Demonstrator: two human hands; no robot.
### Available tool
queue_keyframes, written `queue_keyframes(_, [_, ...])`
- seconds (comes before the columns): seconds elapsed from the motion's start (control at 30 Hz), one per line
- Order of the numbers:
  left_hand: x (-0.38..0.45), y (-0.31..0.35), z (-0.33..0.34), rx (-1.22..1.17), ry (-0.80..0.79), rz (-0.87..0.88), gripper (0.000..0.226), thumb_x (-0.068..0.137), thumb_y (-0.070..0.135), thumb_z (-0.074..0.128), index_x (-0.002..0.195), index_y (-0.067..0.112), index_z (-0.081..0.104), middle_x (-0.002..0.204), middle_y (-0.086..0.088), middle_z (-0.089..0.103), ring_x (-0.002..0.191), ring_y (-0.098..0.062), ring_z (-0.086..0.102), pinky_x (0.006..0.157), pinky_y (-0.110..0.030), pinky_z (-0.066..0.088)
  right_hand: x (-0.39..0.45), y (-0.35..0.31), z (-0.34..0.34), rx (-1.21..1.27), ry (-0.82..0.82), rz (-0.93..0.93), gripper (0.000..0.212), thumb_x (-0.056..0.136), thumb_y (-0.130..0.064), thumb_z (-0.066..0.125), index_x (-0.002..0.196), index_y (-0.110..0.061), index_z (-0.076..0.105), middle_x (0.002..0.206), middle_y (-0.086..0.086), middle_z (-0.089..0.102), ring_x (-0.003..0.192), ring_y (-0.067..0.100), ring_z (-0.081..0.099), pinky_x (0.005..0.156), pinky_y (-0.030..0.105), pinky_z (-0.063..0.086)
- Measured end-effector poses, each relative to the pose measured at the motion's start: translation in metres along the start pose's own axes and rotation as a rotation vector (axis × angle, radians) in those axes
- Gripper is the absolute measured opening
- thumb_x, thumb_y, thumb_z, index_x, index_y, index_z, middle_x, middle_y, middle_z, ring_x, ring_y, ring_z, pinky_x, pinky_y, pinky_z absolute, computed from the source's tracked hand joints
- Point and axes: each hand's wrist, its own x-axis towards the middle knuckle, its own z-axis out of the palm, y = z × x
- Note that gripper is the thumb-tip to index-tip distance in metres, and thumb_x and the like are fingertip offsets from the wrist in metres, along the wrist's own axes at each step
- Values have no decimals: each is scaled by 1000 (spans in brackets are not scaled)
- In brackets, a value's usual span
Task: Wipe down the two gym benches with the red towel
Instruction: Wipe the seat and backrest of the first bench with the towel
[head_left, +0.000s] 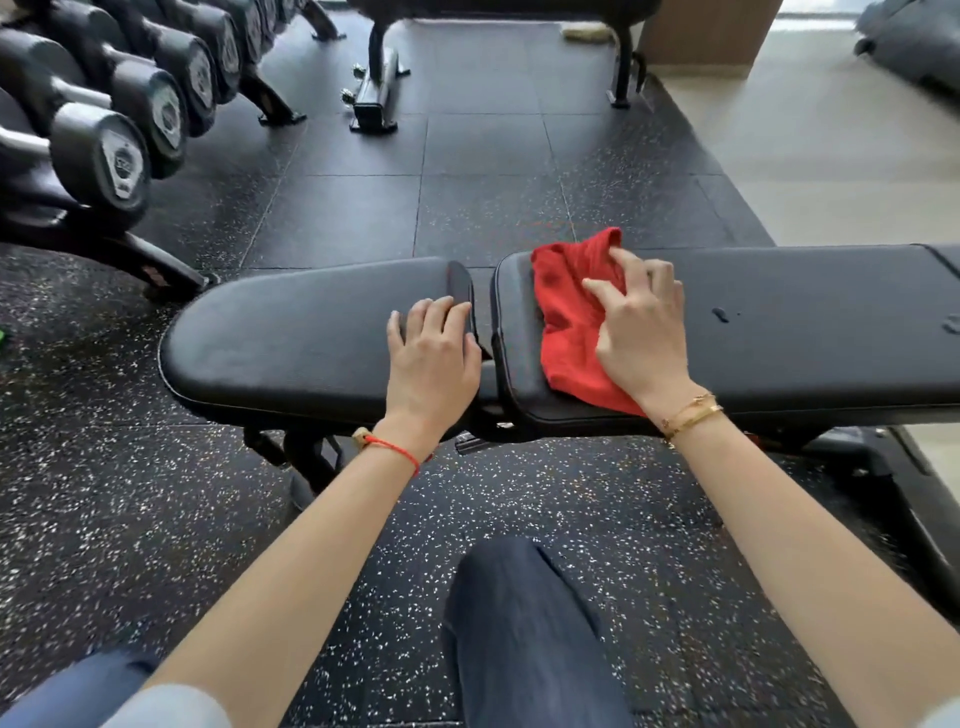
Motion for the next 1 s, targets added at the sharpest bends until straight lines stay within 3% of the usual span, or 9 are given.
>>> queue_keyframes(0.07, [0,1,2,14,1,-6,43,98,28,41,139,17,49,146,0,47,138,-22,36,119,-50,20,0,0,2,-76,-34,-61,41,92,-29,48,132,-26,57,156,5,31,140,37,27,117,52,12])
queue_keyframes(0.13, [0,0,3,7,13,-15,43,98,28,41,139,17,50,146,0,48,138,-22,37,119,-49,20,1,-9,10,9,-192,-110,49,96,-46,41,143,-33,42,161,-1,22,147,35,15,117,60,1])
queue_keyframes(0.2, [-1,-2,3,9,25,-18,42,98,28,42,138,17,52,146,1,49,139,-21,37,119,-48,21,3,-15,21,133,-362,-93,57,97,-54,35,151,-41,23,164,-8,8,150,31,6,118,60,-3])
queue_keyframes(0.3, [0,-2,5,22,46,-18,40,96,27,44,133,18,55,144,2,51,137,-21,40,117,-47,25,11,-9,30,190,-383,-103,65,96,-58,34,153,-41,8,163,-12,0,151,25,2,119,56,-5])
queue_keyframes(0.47, [1,0,6,-7,98,-32,39,89,25,46,123,16,62,135,3,58,130,-20,47,113,-47,31,21,0,29,256,-388,-73,69,97,-52,38,156,-26,12,164,4,2,151,17,5,123,40,-2])
queue_keyframes(0.57, [1,0,5,-14,108,-32,38,87,23,45,120,16,63,133,3,59,128,-20,48,112,-47,32,4,11,25,286,-392,-164,62,98,-48,39,154,-33,18,164,2,10,151,18,9,123,37,1])
queue_keyframes(0.73, [1,-1,6,-22,122,-23,37,86,21,48,119,17,63,132,3,60,127,-19,48,111,-46,33,5,49,22,178,-387,-165,56,96,-54,37,149,-50,19,161,-14,16,151,20,6,121,48,-4])
queue_keyframes(0.87, [1,-1,7,-26,129,-31,36,85,19,51,119,18,64,132,4,60,127,-19,48,111,-44,31,32,30,28,147,-442,-18,54,98,-50,32,150,-49,16,162,-16,8,151,27,-1,120,54,-6])
queue_keyframes(1.0, [2,-2,8,-30,129,-25,37,85,20,50,119,18,64,133,5,60,128,-18,47,111,-42,30,17,-6,29,165,-395,-111,53,99,-45,31,151,-46,18,162,-13,12,151,26,6,121,50,-2])
